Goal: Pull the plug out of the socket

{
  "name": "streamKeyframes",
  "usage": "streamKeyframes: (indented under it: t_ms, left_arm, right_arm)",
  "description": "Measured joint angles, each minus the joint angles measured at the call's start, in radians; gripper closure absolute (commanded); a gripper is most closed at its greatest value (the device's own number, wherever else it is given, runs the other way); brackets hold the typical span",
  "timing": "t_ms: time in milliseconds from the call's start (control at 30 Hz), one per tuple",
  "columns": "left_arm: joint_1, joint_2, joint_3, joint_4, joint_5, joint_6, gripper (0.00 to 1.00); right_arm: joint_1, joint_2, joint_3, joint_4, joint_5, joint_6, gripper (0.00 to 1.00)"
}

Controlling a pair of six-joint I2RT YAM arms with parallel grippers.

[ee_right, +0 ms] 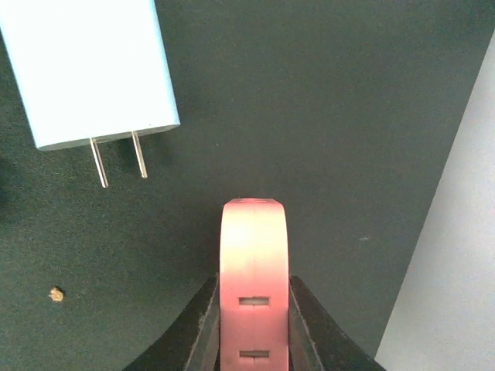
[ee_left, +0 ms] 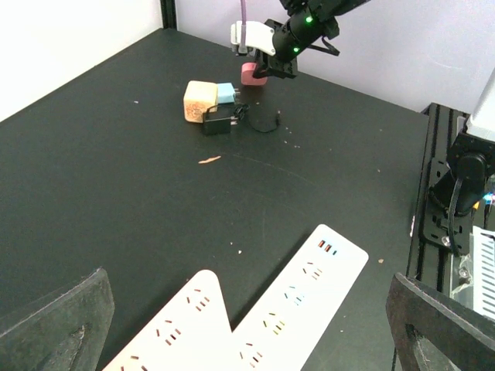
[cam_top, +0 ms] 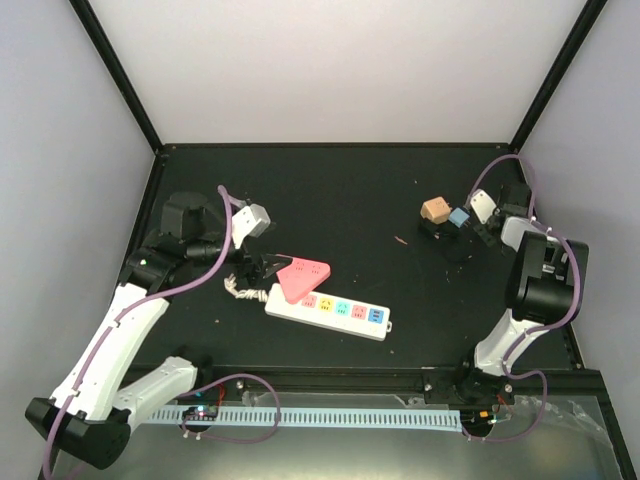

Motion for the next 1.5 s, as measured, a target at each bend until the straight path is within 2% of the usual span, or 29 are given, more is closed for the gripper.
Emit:
streamKeyframes:
  t_ms: [100,167,433,600,833,1167,1500]
  left_arm:
    - [0.0,0.0,0.0,0.0,-0.003,0.001,0.01]
    - [0.0,0.0,-0.001,-0.001,-0.012,0.005,0.01]
    - [0.0,0.019,-0.015,-0.006,-0.056,0.037,0.01]
    - [0.0,0.061,-0.032,-0.037,-0.058,0.133,0.02]
    - [-0.013,0.06,-0.142,-0.132,-0.063,0.376,0.2]
    - [-0.041,-0.004,-0.361,-0.187,-0.131,0.715,0.29]
    - [-0.152,-0.013,-0.504,-0.077,-0.263,0.778,0.41]
  right_arm:
    - [0.002,0.0,0.0,-0.01,-0.011,-0.001,0.53]
    - [0.002,-0.005,-0.008,-0.029,-0.023,-0.009,0.47]
    - [0.002,-0.095,0.008,-0.23,-0.16,0.027,0.34]
    - [0.004,-0.159,0.129,-0.392,-0.315,0.062,0.25]
    - [0.074,-0.173,0.335,-0.621,-0.595,0.113,0.2]
    - [0.416,-0.097,0.424,-0.798,-0.808,0.233,0.21]
    - [0.587,0.107,0.488,-0.803,-0.897,0.359,0.23]
